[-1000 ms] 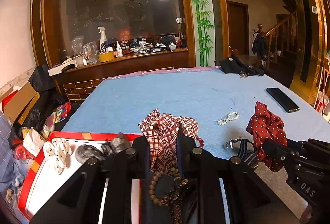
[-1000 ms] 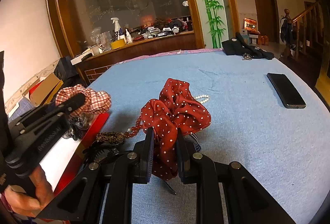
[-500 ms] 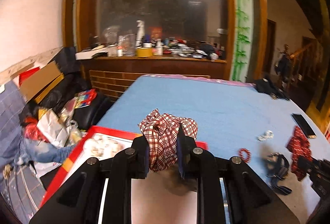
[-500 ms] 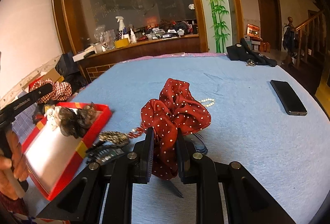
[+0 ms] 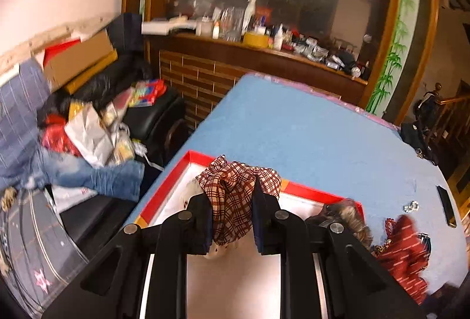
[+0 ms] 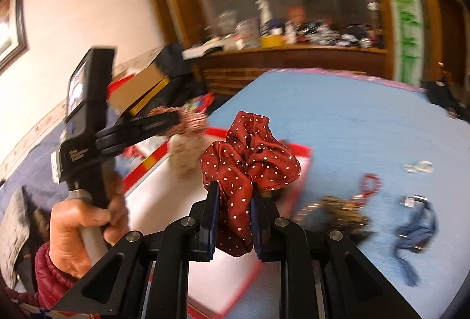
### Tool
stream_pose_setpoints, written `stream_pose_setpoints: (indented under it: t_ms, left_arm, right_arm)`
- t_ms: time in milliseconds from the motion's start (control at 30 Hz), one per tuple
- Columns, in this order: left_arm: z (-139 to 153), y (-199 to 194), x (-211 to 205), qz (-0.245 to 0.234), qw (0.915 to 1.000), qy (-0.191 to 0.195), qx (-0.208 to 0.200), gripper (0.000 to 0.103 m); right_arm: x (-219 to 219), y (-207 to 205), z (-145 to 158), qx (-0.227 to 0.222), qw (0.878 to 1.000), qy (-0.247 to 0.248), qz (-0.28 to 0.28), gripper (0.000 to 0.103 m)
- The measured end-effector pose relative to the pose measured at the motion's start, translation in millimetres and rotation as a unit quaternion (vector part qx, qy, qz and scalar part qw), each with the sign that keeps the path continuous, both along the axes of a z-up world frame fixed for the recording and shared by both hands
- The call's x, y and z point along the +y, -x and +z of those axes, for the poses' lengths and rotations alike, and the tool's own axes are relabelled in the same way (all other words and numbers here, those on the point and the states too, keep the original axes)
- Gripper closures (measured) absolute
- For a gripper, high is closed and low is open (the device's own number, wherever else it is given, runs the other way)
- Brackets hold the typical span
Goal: Organize jewelry
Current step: 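Carry both red scrunchies up and over the white tray, then open both grippers to drop the red scrunchies into the tray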
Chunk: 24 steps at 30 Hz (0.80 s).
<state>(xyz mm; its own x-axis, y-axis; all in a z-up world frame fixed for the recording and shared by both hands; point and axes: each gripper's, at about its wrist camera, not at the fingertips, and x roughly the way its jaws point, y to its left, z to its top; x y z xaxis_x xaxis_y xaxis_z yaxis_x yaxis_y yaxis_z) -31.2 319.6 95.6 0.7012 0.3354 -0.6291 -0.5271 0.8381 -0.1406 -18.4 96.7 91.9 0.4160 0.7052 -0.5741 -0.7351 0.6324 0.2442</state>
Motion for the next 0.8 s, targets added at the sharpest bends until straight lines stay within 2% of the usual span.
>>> stream_pose_setpoints:
  t_ms: [100,233,400,667,800]
  left_arm:
    - [-10,-8,-2,-0.010,0.9997,0.012,0.021,0.083]
    - [-19,-19,-13,-0.020,0.9984,-0.006,0.052,0.083]
    - [-30,-26,-17,-0.029,0.9968,0.000,0.075,0.083]
    - [-41,-31,-16,-0.029,0.9949,0.004,0.097,0.081]
    - [-40,-31,-15,-0.029,0.9950,0.007,0.095,0.079]
  right_arm:
    - [24,0,-19,0.005,1.000,0.014,0.020,0.082]
    - [34,-2,-43,0.030,0.998,0.032,0.046,0.081]
    - [38,2,-53,0.020,0.997,0.055,0.056,0.081]
    - [39,-7,-68,0.052,0.995,0.076,0.048,0.079]
    - [42,-10,-68,0.053,0.994,0.078,0.047,0.079]
